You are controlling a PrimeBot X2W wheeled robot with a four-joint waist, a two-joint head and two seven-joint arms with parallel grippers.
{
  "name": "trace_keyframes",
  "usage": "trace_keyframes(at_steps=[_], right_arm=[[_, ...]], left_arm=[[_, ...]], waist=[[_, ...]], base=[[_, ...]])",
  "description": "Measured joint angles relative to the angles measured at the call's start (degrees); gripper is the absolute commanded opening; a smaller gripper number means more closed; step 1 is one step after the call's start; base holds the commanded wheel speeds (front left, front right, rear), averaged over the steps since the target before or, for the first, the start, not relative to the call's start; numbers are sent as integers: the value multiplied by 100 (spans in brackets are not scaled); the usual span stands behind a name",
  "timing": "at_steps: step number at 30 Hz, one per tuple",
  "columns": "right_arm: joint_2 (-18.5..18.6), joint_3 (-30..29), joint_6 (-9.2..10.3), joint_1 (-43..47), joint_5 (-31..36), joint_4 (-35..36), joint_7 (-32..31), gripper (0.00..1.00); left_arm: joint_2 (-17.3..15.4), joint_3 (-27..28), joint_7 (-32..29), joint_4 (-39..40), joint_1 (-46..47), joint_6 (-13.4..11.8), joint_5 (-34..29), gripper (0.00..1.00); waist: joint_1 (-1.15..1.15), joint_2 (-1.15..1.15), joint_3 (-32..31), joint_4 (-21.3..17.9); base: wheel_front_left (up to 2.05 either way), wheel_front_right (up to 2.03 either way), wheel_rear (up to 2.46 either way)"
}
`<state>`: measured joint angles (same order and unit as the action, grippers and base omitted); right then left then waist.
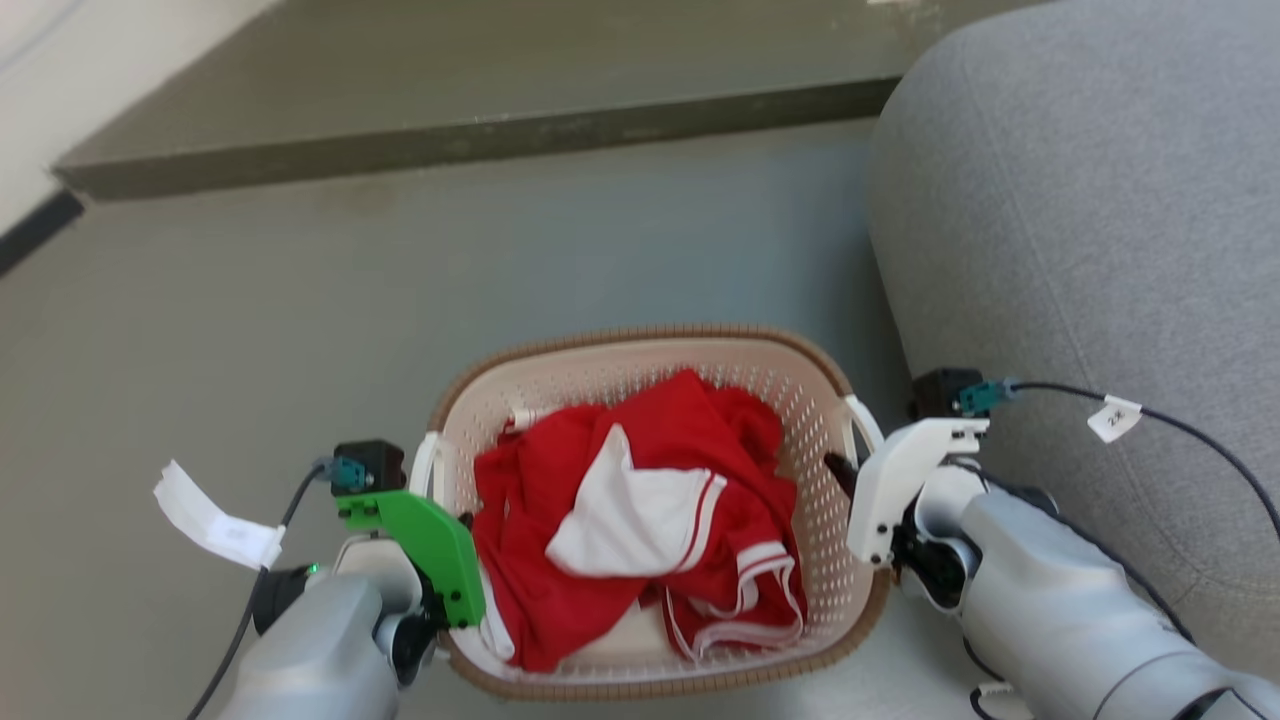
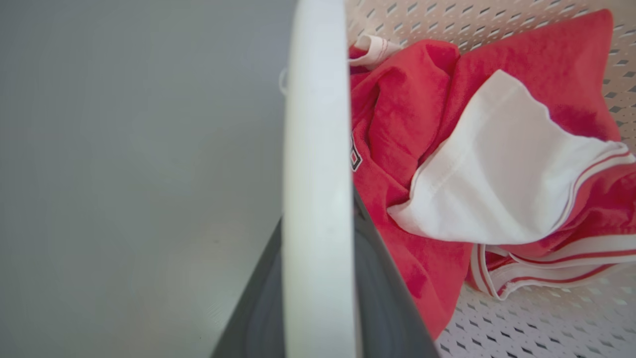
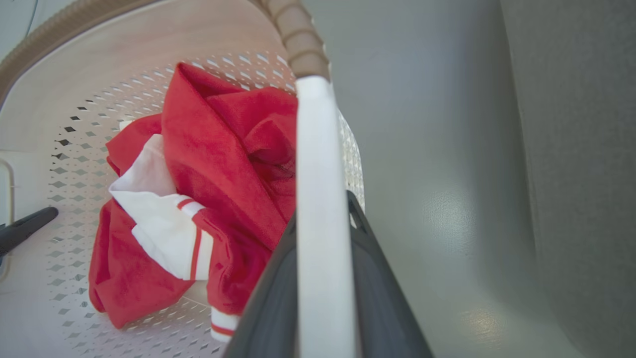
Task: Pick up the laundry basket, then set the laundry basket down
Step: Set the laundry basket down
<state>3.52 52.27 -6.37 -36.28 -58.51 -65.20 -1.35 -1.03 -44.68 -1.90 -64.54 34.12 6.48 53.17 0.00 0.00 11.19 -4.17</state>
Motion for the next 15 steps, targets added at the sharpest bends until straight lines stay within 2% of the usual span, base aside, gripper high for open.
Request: trace_keyframes(at_steps=[15], right_arm=[[12,-18,0,-840,169,-9,456,0]], left_arm=[[-34,69,456,-23,843,-21,-103,0]], waist=[[0,0,1128,-3]], base=[[0,0,0]])
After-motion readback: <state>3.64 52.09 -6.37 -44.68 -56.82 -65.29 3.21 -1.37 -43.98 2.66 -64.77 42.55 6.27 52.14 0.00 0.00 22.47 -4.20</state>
